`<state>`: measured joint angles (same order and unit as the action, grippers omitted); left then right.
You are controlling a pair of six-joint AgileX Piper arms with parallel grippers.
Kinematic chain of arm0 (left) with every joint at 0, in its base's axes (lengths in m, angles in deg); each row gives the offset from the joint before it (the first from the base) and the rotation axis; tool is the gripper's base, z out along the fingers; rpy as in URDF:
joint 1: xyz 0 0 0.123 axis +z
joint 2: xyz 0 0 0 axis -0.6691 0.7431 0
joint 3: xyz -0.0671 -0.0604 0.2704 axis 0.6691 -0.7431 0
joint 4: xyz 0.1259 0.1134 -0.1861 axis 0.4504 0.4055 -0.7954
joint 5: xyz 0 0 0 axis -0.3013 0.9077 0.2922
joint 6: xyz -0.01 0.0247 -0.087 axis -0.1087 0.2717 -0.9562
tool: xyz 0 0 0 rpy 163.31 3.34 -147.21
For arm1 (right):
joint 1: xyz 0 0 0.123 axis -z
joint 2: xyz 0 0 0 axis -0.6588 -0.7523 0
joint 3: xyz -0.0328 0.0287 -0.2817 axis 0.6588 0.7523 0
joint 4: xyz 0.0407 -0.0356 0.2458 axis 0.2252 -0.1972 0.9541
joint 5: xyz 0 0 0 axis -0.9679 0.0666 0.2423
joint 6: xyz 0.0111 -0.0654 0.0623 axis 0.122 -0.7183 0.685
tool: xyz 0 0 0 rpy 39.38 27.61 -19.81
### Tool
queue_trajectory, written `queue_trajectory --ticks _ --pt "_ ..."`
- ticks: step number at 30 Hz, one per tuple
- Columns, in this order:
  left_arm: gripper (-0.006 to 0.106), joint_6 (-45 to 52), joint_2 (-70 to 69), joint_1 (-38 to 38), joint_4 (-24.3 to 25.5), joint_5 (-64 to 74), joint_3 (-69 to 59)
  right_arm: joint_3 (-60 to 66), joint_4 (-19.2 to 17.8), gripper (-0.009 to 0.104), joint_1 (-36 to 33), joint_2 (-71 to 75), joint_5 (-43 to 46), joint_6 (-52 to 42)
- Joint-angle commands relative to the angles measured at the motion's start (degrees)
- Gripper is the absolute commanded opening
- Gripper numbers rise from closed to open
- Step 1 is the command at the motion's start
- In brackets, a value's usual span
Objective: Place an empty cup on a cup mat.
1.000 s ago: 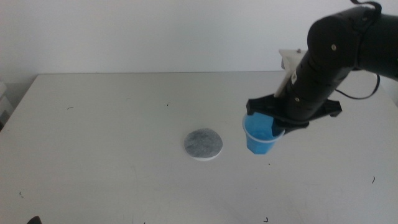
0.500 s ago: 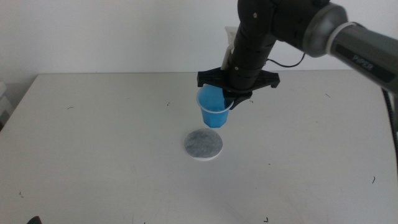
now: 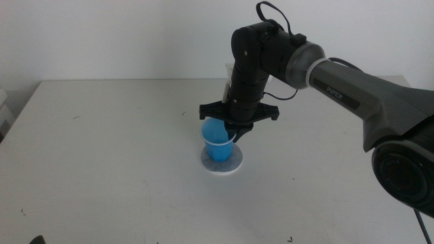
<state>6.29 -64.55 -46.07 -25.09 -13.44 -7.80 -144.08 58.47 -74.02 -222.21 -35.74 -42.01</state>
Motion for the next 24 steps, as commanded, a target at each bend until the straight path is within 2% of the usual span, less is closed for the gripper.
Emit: queue_trajectory --ticks 1,6,7,11,14,19,24 --pt "0.105 -0.6 -0.6 0.1 0.0 -3.8 0.3 -1.2 -0.2 -0.001 0.0 3.4 -3.7 0.0" --pt "0.105 -0.6 -0.6 0.1 0.0 -3.8 0.3 -1.2 -0.1 -0.001 -0.1 2.8 -3.7 -0.2" --pt "0.105 -0.6 -0.6 0.1 0.0 -3.8 0.3 -1.2 -1.3 0.003 -0.1 2.9 -3.7 -0.3" --pt "0.105 -0.6 -0.6 0.1 0.0 -3.8 0.3 -1.2 -2.4 0.014 -0.1 3.2 -3.7 -0.3" --pt "0.105 -0.6 -0.6 0.1 0.0 -3.8 0.3 -1.3 -1.6 0.027 -0.1 3.5 -3.7 0.1" --pt "0.105 -0.6 -0.6 0.1 0.0 -3.8 0.3 -1.9 -1.5 0.057 -0.1 4.1 -3.7 0.0" --pt "0.105 -0.6 -0.6 0.1 0.0 -3.8 0.3 -1.6 -2.7 0.075 -0.1 7.7 -3.7 0.0"
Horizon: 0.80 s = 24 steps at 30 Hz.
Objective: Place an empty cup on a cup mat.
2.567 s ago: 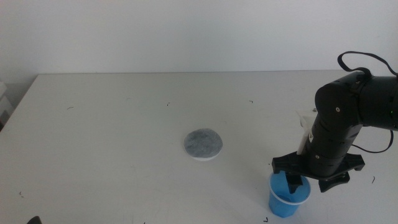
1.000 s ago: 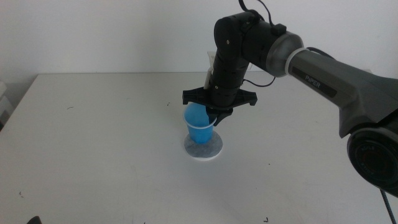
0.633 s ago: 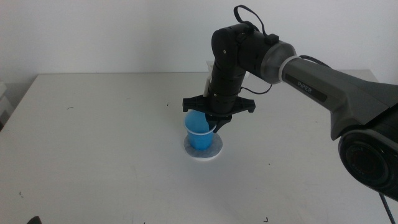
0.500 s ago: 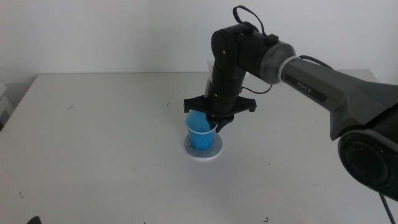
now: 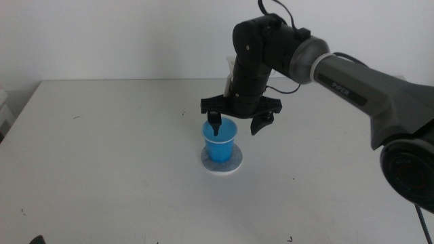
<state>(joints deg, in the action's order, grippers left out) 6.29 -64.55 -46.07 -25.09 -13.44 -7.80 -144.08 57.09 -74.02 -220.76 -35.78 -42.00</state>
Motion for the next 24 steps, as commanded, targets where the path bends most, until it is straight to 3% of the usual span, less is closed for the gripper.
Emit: queue_trajectory --ticks 1,13,24 --pt "0.105 -0.6 -0.6 0.1 0.0 -3.8 0.3 -1.0 -2.3 0.077 -0.1 7.8 -3.7 0.0" --pt "0.105 -0.6 -0.6 0.1 0.0 -3.8 0.3 16.6 -10.9 0.078 3.4 34.5 -2.0 -0.2" --pt "0.105 -0.6 -0.6 0.1 0.0 -3.8 0.3 45.5 -12.6 0.079 13.3 64.0 13.1 -0.6"
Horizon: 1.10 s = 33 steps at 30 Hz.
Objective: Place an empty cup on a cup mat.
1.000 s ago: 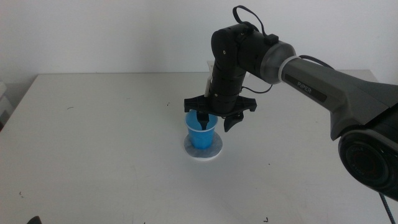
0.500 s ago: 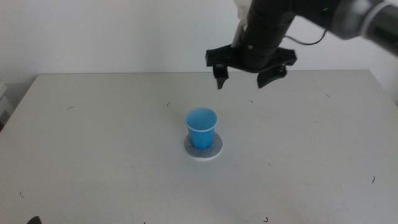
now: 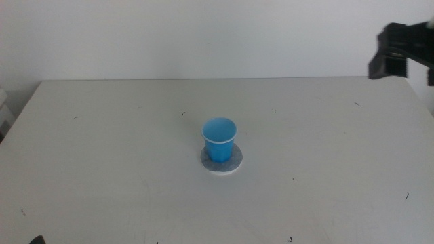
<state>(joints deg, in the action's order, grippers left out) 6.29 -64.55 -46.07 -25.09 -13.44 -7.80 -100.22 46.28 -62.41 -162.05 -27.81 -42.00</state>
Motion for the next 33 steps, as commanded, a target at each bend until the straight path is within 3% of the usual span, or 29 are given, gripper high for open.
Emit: queue_trajectory --ticks 1,9,15,20,28,33 --pt "0.105 -0.6 -0.6 0.1 0.0 -3.8 0.3 4.2 -1.8 0.08 2.9 7.9 6.5 -1.1" --pt "0.105 -0.6 -0.6 0.1 0.0 -3.8 0.3 21.6 -2.2 0.084 8.2 25.5 16.1 -10.8" --pt "0.105 -0.6 -0.6 0.1 0.0 -3.8 0.3 36.1 -4.9 0.084 8.2 37.0 32.5 -17.1" --pt "0.105 -0.6 -0.6 0.1 0.0 -3.8 0.3 48.5 -1.7 0.084 8.2 45.9 44.3 -18.2" --pt "0.105 -0.6 -0.6 0.1 0.0 -3.8 0.3 61.8 -0.5 0.086 8.2 57.2 54.9 -18.1" --pt "0.105 -0.6 -0.6 0.1 0.0 -3.8 0.3 65.8 -0.3 0.087 9.1 62.5 54.6 -18.2"
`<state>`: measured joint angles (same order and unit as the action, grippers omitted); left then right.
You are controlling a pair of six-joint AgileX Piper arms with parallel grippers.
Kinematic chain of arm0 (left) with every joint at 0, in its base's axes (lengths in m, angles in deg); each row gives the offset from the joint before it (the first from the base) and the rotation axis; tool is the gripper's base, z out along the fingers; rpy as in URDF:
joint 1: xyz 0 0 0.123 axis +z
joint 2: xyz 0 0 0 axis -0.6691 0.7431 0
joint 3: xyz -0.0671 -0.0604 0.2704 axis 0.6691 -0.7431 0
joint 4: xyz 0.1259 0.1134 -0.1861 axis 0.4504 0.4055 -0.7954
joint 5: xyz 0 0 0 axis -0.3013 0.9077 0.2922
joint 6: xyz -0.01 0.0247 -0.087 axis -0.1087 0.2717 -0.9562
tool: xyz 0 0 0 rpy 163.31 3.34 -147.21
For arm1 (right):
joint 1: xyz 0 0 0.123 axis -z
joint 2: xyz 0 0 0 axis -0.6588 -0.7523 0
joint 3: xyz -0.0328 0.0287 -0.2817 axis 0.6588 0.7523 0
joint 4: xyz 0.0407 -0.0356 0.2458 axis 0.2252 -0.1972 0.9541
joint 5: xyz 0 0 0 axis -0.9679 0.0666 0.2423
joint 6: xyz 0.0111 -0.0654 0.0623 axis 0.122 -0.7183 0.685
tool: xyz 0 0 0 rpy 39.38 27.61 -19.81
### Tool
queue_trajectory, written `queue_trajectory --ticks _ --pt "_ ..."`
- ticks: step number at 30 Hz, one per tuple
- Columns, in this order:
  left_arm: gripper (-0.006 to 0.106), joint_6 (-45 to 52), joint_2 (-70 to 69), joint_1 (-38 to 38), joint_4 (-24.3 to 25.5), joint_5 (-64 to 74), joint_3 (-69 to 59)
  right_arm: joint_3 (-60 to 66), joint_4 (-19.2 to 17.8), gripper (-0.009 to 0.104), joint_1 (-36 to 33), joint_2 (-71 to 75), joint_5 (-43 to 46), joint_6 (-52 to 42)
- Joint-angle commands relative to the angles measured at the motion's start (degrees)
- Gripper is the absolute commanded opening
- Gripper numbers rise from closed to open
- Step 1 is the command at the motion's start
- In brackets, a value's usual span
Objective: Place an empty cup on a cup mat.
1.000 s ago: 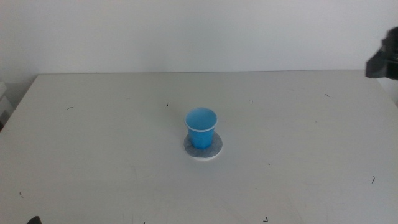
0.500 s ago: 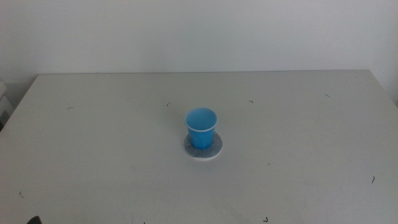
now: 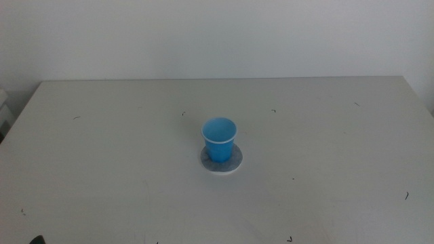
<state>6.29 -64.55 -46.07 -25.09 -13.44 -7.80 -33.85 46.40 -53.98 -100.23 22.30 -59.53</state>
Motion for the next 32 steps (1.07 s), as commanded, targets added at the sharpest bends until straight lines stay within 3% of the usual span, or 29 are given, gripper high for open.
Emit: queue_trajectory --ticks 1,7,13,19,32 --pt "0.105 -0.6 -0.6 0.1 0.0 -3.8 0.3 0.4 -0.3 0.087 1.2 1.5 4.7 -0.7" --pt "0.105 -0.6 -0.6 0.1 0.0 -3.8 0.3 4.3 3.1 0.086 3.9 6.6 5.2 -0.7" --pt "0.105 -0.6 -0.6 0.1 0.0 -3.8 0.3 8.2 3.1 0.086 5.5 10.4 5.1 -0.7" --pt "0.105 -0.6 -0.6 0.1 0.0 -3.8 0.3 13.1 6.6 0.086 5.8 12.9 5.1 -0.7" --pt "0.105 -0.6 -0.6 0.1 0.0 -3.8 0.3 13.7 7.3 0.086 5.8 13.3 4.7 -0.7"
